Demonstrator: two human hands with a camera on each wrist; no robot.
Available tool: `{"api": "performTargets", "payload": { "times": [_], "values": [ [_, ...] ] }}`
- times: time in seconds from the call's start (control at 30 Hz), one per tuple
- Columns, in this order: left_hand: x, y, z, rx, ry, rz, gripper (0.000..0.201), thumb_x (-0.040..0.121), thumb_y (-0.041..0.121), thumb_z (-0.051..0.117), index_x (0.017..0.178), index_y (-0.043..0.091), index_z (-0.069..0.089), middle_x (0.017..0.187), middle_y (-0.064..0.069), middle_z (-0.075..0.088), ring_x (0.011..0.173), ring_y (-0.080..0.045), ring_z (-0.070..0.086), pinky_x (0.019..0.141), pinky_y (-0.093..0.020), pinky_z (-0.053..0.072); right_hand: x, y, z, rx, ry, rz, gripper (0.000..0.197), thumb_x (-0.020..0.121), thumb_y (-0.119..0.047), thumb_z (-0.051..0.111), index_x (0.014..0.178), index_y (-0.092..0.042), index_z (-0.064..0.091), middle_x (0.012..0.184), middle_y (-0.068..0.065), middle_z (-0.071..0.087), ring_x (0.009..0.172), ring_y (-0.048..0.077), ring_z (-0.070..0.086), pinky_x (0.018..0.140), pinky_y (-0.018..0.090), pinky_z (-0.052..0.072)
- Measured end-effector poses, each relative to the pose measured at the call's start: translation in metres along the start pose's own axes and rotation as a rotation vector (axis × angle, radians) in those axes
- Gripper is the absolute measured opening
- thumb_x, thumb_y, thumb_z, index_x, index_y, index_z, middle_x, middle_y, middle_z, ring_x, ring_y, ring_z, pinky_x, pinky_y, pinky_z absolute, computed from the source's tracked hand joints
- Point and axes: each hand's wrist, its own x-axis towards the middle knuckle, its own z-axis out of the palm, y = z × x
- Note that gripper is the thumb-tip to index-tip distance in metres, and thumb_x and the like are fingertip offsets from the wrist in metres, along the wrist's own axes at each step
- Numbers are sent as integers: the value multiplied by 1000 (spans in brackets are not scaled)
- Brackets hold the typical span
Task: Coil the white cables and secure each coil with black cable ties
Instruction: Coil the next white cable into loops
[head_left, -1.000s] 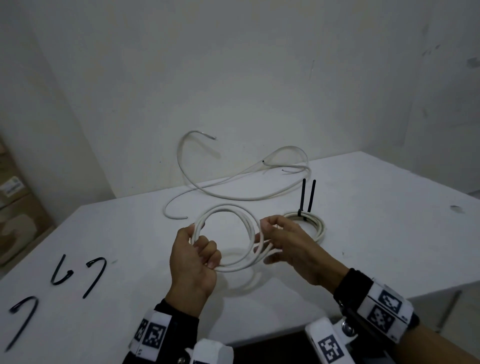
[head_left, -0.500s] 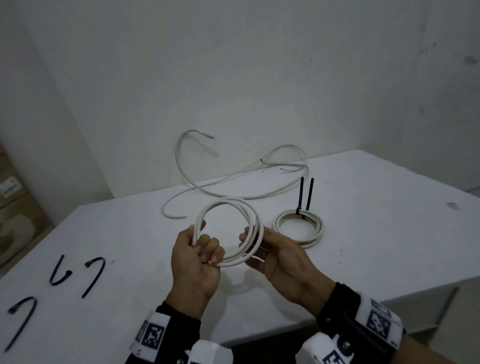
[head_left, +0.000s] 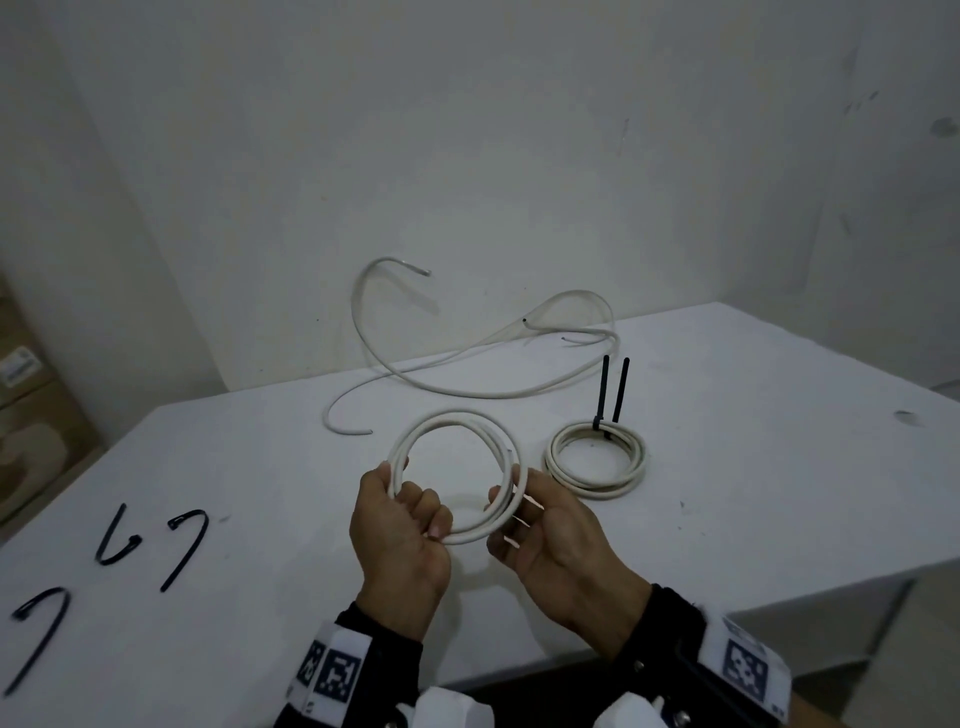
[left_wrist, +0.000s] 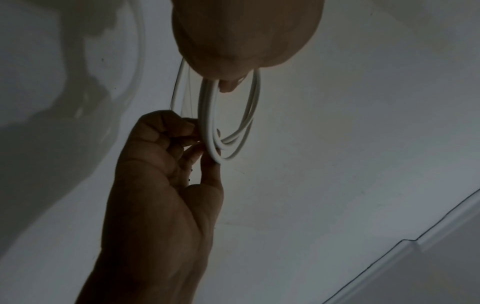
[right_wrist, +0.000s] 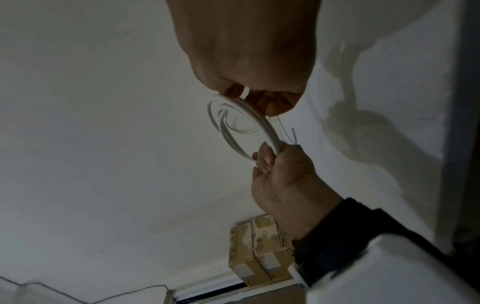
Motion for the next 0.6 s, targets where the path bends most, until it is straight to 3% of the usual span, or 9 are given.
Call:
{"api": "performTargets", "payload": {
  "times": [0.17, 0.33, 0.47, 0.53, 0.6],
  "values": [
    [-5, -5, 1, 20, 11, 5, 24, 96, 19, 41, 73, 15, 41, 41, 7, 25, 30, -7, 21, 31, -15, 21, -2, 5, 2, 72, 59, -16, 29, 90, -7, 46, 61, -9, 50, 58, 6, 48, 52, 16, 40, 55, 28, 33],
    [-13, -9, 1, 51, -51, 1, 29, 98, 20, 39, 69, 16, 41, 39, 6, 26, 30, -8, 23, 31, -18, 25, -1, 8, 8, 114, 124, -88, 35, 99, -17, 37, 65, -12, 44, 50, 1, 41, 48, 15, 35, 56, 29, 36],
    [-26, -10, 3, 80, -104, -9, 33, 99, 21, 34, 66, 16, 41, 35, 4, 28, 29, -9, 28, 34, -21, 31, 6, 3, 12, 211, 167, -40, 47, 101, -40, 31, 60, -16, 36, 46, 2, 31, 40, 14, 28, 46, 28, 30],
    [-28, -11, 3, 79, -107, 2, 34, 99, 21, 34, 67, 16, 42, 36, 3, 29, 30, -9, 29, 35, -20, 32, 7, 1, 12, 200, 152, -35, 56, 95, -58, 31, 56, -17, 34, 42, 1, 29, 36, 14, 28, 45, 26, 28],
    [-27, -13, 2, 76, -107, 13, 33, 99, 20, 34, 69, 14, 45, 38, 3, 30, 32, -9, 29, 36, -20, 33, 8, 0, 11, 132, 105, -63, 58, 89, -65, 36, 59, -15, 37, 44, -1, 28, 36, 13, 27, 42, 25, 29]
  ]
}}
